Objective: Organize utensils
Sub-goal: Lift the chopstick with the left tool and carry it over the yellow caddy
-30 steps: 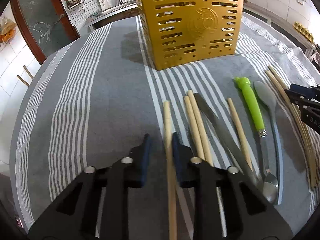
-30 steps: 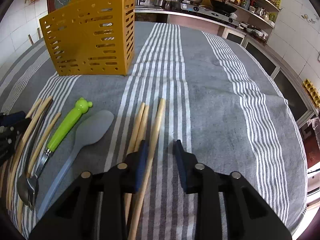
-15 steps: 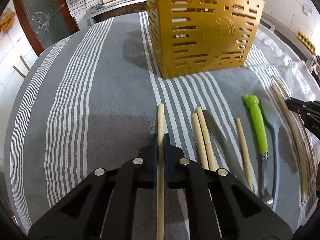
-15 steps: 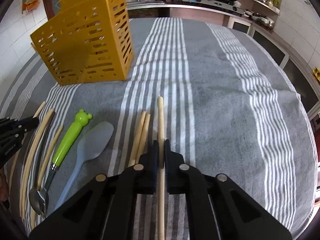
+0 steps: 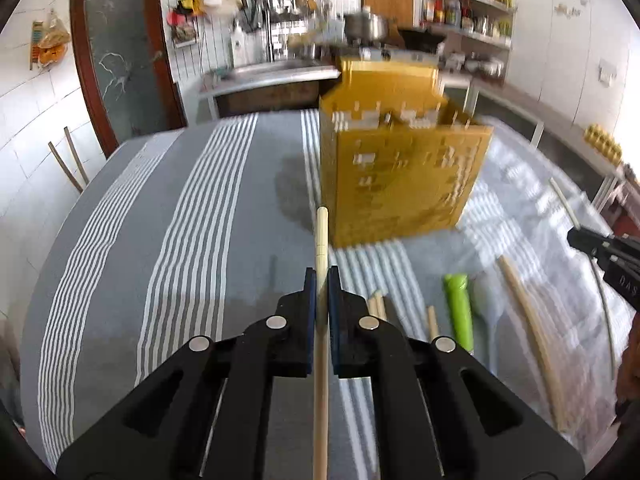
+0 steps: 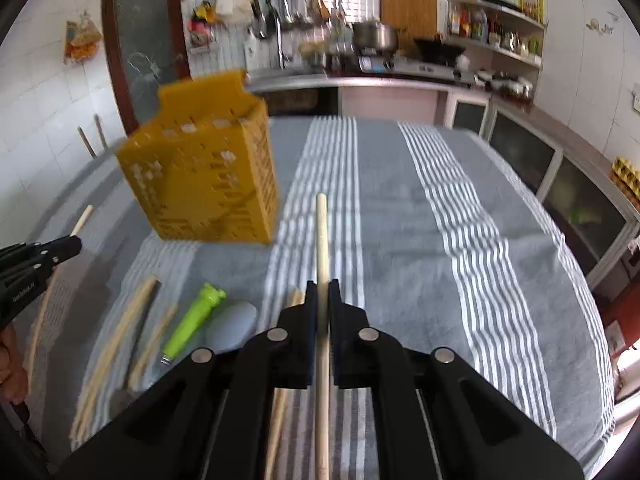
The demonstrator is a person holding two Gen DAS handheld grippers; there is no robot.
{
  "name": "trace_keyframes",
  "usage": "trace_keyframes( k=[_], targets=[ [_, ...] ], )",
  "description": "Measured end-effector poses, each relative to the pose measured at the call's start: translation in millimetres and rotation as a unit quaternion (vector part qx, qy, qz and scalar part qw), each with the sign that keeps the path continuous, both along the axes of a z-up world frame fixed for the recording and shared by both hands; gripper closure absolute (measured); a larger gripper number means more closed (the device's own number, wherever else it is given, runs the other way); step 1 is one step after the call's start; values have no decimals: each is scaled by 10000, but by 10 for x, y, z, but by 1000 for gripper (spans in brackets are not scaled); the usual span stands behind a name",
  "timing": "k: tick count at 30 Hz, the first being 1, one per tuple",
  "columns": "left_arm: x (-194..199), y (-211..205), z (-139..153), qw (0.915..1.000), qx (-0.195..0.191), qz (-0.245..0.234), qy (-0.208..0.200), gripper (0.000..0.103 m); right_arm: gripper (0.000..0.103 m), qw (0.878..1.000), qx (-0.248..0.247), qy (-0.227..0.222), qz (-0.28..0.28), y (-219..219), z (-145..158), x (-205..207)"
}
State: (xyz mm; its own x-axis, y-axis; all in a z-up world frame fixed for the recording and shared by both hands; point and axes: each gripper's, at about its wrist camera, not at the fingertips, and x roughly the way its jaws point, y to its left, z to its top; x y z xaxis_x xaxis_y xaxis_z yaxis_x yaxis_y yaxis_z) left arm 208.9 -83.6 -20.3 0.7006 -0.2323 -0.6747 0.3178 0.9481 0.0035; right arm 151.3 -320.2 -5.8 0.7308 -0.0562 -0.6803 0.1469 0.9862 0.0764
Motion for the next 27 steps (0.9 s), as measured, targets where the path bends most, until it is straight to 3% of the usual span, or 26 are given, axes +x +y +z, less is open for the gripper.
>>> trace_keyframes(
  k=[9, 19, 27],
  targets=[
    [-197, 51, 327, 9987, -321, 22, -390, 98, 97, 9968, 114, -789, 118, 13, 320, -238],
    [-372, 208, 550, 9947, -632, 201, -782, 97, 97, 9941, 52, -1072, 132, 45, 461, -386],
    [-458, 233, 675, 9917, -486, 382, -1132, 98, 97, 9900, -291, -1372, 130, 116, 633, -489]
  ],
)
